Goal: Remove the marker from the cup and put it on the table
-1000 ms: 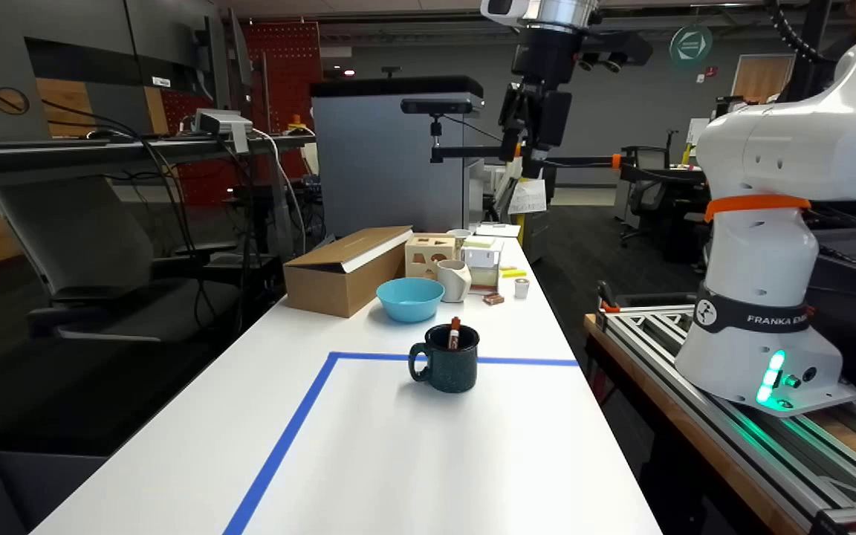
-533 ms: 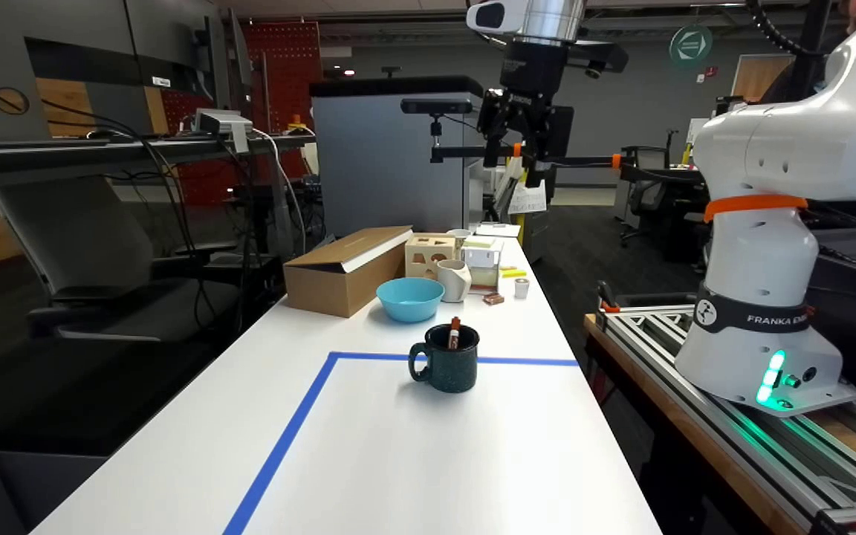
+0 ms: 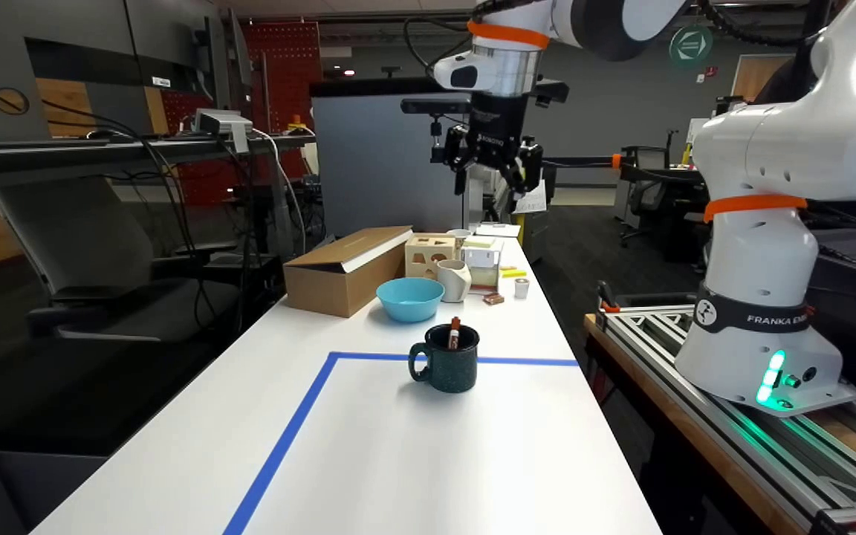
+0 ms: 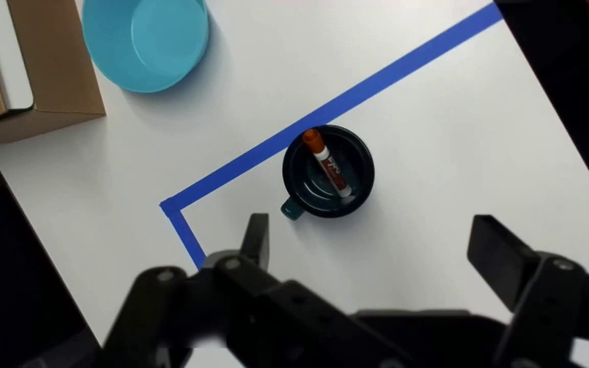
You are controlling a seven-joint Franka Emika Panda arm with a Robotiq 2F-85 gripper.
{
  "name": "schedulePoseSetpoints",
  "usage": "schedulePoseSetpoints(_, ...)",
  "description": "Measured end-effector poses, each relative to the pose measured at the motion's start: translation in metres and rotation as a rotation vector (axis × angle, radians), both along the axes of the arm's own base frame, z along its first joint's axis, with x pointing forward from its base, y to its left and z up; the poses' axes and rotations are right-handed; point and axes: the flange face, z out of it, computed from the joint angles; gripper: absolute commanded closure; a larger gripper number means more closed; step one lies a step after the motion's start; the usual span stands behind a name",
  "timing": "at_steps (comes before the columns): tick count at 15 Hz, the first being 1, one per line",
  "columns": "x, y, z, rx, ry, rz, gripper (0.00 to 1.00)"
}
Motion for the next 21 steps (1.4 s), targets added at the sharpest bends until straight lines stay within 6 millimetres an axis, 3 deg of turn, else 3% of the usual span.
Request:
schedulePoseSetpoints(7,0.035,-0.02,-0.059,-0.108,0.119,0.146,0.0)
schedulePoseSetpoints(16,0.057,-0.027,-0.115,-0.112,0.207,0.117,0.0)
schedulePoseSetpoints(21,0.058,-0.027,-0.121,-0.11,0.218,0.115,0.0)
